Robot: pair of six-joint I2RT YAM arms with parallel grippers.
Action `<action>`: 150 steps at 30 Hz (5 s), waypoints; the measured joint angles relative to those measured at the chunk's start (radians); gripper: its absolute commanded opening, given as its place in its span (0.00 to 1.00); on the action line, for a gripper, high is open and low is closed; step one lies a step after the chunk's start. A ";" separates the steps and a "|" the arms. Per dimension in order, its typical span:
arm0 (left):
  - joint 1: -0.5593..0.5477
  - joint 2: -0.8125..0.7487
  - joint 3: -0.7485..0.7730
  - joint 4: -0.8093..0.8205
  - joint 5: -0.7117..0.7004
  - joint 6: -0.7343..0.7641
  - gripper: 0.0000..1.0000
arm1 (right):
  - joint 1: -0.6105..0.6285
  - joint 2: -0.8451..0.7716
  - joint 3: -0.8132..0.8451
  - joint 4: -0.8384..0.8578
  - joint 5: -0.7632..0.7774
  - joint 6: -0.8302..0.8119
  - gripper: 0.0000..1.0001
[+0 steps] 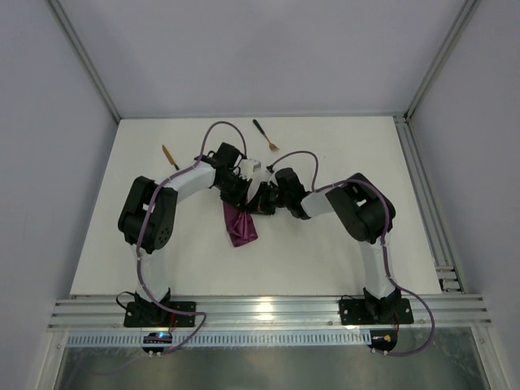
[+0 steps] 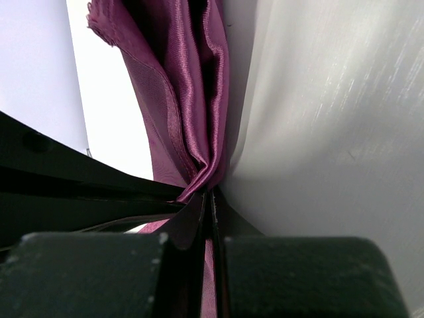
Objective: Fold the napkin into a case and place the utensils inside
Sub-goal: Smooth out the smaller rectangle-folded napkin at the center of the board.
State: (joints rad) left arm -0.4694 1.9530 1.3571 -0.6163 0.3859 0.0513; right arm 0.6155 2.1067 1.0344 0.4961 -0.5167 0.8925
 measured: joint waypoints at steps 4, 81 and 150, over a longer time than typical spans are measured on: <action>0.000 -0.001 0.000 0.002 0.000 -0.009 0.00 | 0.001 -0.003 0.002 -0.011 0.005 -0.004 0.04; 0.036 -0.145 -0.020 0.166 -0.027 0.011 0.32 | 0.068 -0.318 -0.202 -0.275 0.177 -0.257 0.04; -0.068 0.005 0.003 -0.012 0.131 1.155 0.68 | -0.070 -0.352 -0.445 0.105 0.154 0.060 0.04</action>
State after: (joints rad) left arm -0.5377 1.9575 1.3602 -0.6281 0.5167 1.2068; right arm 0.5453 1.7546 0.5896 0.6014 -0.3626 0.9524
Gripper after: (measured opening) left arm 0.673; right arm 0.040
